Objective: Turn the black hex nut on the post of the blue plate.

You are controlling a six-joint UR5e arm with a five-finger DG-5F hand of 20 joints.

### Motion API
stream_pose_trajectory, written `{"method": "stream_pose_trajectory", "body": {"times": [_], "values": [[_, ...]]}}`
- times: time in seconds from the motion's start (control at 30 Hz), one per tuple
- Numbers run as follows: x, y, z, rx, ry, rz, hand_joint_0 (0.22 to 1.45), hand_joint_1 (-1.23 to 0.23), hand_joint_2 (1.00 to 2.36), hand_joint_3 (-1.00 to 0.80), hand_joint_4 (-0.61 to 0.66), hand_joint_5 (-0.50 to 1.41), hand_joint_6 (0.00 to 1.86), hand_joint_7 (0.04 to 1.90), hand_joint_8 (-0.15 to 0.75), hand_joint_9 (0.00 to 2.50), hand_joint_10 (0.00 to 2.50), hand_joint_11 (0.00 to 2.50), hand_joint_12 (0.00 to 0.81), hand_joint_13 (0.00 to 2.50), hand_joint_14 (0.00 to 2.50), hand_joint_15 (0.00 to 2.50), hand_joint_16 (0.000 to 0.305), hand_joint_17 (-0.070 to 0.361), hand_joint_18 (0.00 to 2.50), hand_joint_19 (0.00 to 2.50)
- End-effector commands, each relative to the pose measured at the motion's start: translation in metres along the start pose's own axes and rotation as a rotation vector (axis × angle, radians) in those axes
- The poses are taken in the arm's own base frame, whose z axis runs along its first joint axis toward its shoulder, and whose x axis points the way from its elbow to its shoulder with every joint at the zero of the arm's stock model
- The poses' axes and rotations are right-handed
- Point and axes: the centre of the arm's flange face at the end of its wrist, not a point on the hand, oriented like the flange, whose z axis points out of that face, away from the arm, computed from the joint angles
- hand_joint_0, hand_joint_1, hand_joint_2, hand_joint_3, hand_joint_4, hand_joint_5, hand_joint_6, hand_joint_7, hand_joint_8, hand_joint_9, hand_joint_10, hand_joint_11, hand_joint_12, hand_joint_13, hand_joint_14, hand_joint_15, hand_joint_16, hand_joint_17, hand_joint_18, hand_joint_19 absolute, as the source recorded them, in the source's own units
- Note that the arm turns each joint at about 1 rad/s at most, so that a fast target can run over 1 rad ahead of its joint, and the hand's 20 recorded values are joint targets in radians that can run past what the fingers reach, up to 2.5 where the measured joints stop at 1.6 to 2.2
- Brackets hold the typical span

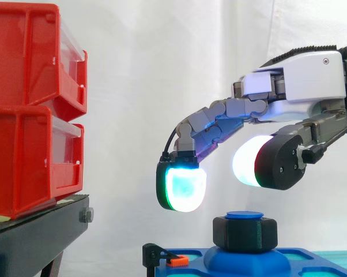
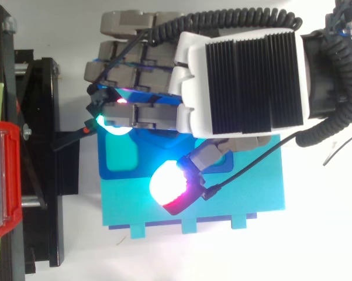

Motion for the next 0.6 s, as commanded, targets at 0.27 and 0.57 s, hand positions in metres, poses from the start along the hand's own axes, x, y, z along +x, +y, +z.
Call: {"method": "stream_pose_trajectory", "body": {"times": [0.27, 0.57], "values": [[0.0002, 0.0019, -0.0003, -0.003, 0.007, -0.001, 0.50, -0.25, 1.00, -0.50, 0.23, -0.18, 0.50, 1.02, 0.282, 0.45, 0.00, 0.06, 0.364, 0.42, 0.00, 0.08, 0.053, 0.120, 0.31, 0.24], [0.0043, 0.0029, -0.0041, -0.009, 0.043, 0.003, 0.50, -0.25, 1.00, -0.50, 0.23, -0.17, 0.50, 1.05, 0.283, 0.45, 0.00, 0.06, 0.362, 0.42, 0.00, 0.09, 0.053, 0.119, 0.31, 0.25]]}}
